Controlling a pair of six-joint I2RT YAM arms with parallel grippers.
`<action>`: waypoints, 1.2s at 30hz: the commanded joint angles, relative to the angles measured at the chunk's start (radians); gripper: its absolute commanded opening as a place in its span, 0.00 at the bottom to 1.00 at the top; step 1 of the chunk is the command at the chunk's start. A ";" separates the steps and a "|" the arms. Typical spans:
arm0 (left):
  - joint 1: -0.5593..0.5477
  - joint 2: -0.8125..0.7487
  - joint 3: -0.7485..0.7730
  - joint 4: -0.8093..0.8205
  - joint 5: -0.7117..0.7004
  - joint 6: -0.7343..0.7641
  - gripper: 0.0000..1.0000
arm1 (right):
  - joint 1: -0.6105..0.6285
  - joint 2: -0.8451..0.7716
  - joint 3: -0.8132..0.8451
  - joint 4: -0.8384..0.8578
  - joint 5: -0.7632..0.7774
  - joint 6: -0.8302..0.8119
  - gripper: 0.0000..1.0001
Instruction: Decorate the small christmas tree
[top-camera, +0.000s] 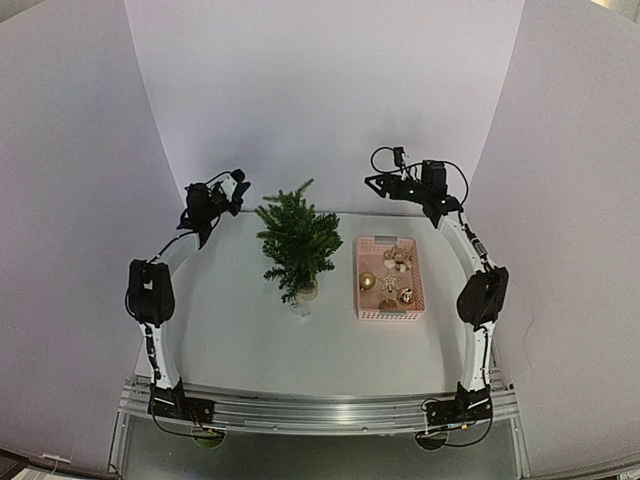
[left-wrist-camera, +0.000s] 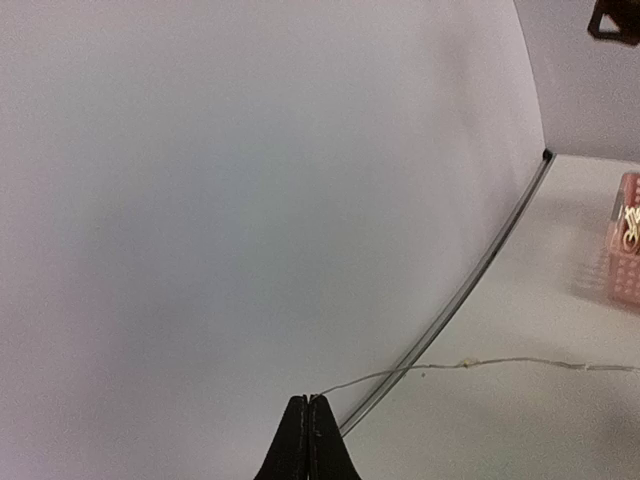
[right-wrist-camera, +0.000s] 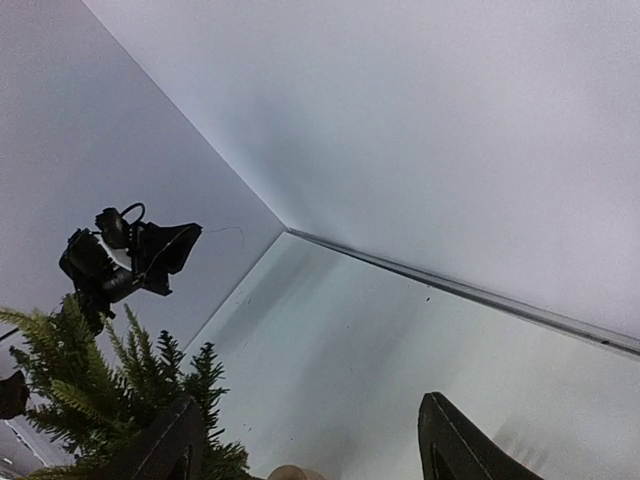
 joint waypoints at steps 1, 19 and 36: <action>-0.045 0.056 0.081 0.157 0.050 -0.258 0.00 | -0.006 0.182 0.185 0.051 -0.013 0.042 0.71; -0.154 0.199 0.152 0.324 0.227 -0.668 0.00 | 0.143 0.577 0.392 0.471 0.007 0.222 0.74; -0.206 0.283 0.226 0.316 0.282 -0.740 0.00 | 0.232 0.713 0.449 0.582 0.093 0.246 0.81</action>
